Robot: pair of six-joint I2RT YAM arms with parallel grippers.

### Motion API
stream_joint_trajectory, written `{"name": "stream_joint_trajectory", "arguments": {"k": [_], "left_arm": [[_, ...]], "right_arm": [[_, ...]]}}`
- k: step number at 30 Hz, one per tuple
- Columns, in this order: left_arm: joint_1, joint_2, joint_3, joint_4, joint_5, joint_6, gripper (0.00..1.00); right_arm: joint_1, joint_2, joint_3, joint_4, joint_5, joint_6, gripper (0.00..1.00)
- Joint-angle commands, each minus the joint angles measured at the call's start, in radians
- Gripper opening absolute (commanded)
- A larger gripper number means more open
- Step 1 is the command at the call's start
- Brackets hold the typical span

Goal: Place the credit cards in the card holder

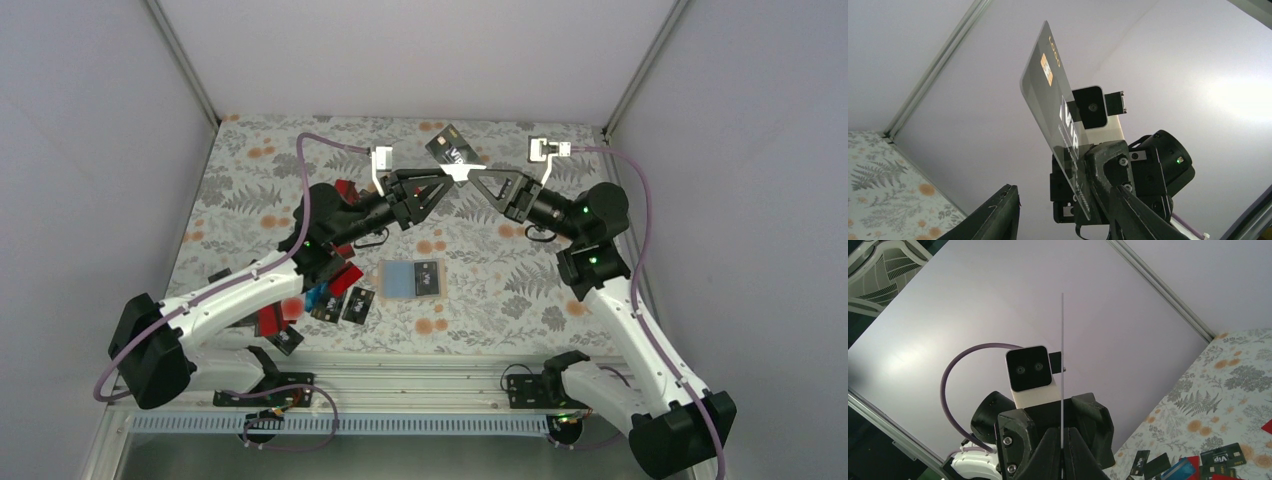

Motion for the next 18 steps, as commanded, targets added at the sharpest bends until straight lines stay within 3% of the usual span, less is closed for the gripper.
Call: {"name": "stream_joint_trajectory", "arguments": {"k": [1, 6, 14, 16, 17, 18], "left_arm": [[0.004, -0.024, 0.014, 0.069, 0.009, 0.010, 0.46], [0.004, -0.003, 0.039, 0.079, 0.013, 0.011, 0.40], [0.004, 0.030, 0.064, 0.085, 0.010, -0.001, 0.07], [0.004, 0.026, 0.060, 0.066, 0.006, -0.004, 0.03], [0.004, 0.021, 0.053, 0.057, 0.001, -0.003, 0.02], [0.005, 0.013, 0.047, 0.039, -0.005, -0.003, 0.02]], "right_arm": [[0.003, -0.010, 0.010, 0.012, -0.020, -0.005, 0.04], [0.016, -0.016, -0.020, 0.045, -0.032, 0.016, 0.04], [0.035, -0.033, -0.048, 0.036, -0.025, 0.009, 0.04], [0.035, -0.037, -0.045, 0.014, -0.018, -0.007, 0.04], [0.035, -0.036, -0.036, -0.009, -0.020, -0.029, 0.06], [0.035, -0.033, -0.023, -0.041, -0.026, -0.062, 0.16]]}}
